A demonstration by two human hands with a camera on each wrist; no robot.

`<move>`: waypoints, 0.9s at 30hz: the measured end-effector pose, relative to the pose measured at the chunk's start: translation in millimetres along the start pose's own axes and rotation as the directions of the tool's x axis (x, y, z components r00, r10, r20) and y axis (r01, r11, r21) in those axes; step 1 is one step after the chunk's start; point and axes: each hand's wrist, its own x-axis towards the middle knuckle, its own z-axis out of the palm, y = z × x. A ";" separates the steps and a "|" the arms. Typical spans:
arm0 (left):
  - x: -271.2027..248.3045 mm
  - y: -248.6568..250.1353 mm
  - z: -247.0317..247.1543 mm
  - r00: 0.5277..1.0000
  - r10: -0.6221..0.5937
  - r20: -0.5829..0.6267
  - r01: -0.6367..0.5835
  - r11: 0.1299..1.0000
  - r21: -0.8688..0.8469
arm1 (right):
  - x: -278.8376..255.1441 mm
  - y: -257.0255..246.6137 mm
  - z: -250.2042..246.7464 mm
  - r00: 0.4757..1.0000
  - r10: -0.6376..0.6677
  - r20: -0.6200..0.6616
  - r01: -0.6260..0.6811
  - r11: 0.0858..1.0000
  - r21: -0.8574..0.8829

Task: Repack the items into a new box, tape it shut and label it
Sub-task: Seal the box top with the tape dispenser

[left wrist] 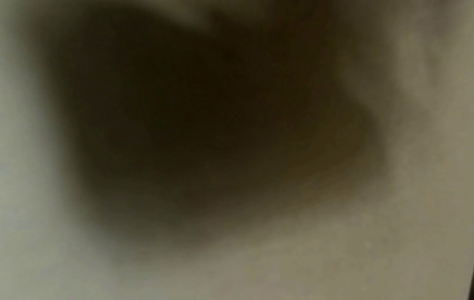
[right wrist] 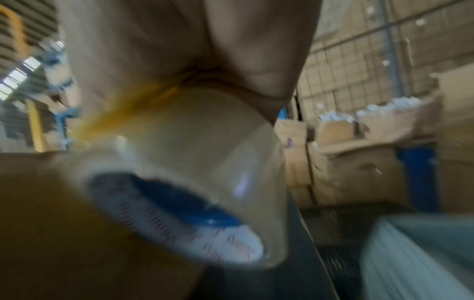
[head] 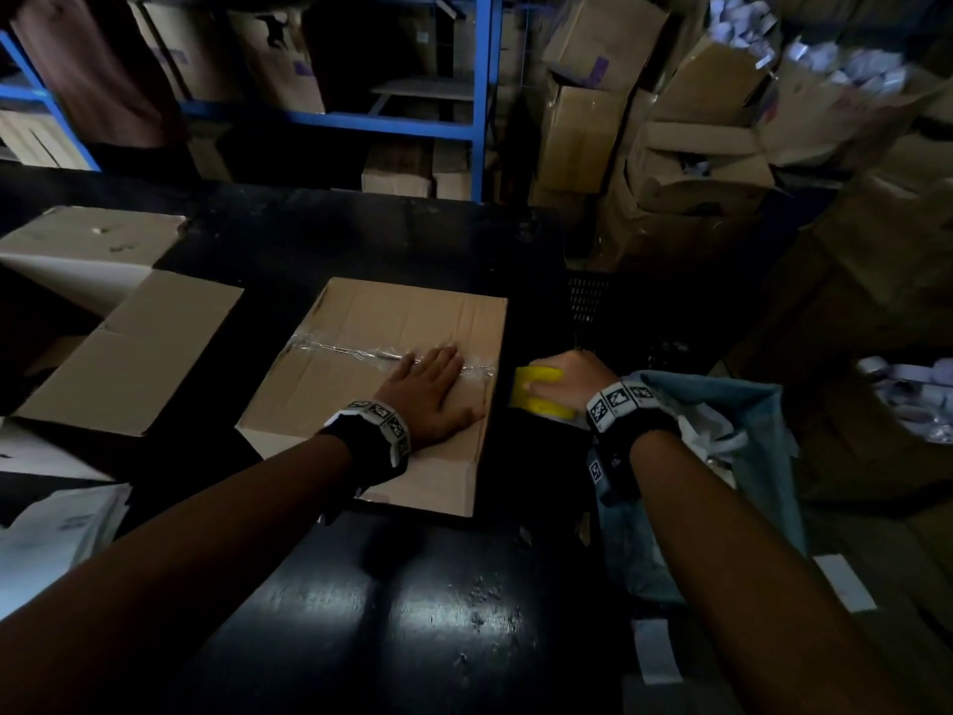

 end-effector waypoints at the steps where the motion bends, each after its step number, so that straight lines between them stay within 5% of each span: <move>1: 0.4 -0.8 0.7 1.000 0.004 0.000 -0.004 1.000 0.000 | -0.5 3.3 7.8 0.999 0.032 0.008 -0.032 0.999 0.019; 6: 0.4 -1.1 0.6 1.000 0.016 -0.016 -0.016 1.000 0.003 | -0.9 27.8 56.2 0.971 0.202 0.131 -0.206 0.978 0.020; 15: -3.3 -1.9 -4.7 0.998 0.037 -0.044 -0.039 0.998 -0.049 | -5.1 30.9 102.5 0.975 0.209 0.081 -0.199 0.973 -0.114; 20: -14.0 -10.2 -15.8 0.991 0.084 -0.108 -0.094 0.991 -0.095 | 3.4 1.4 77.6 0.955 0.191 -0.225 -0.180 0.981 0.071; 23: -22.3 -27.4 -23.1 0.995 0.018 -0.095 -0.022 0.999 -0.038 | 15.0 -25.2 56.4 0.910 0.128 -0.394 -0.068 0.984 0.162; 27: -29.0 -74.8 -32.9 0.986 -0.155 -0.062 0.155 0.988 0.000 | 26.3 -61.3 53.6 0.933 -0.038 -0.357 0.073 0.994 0.085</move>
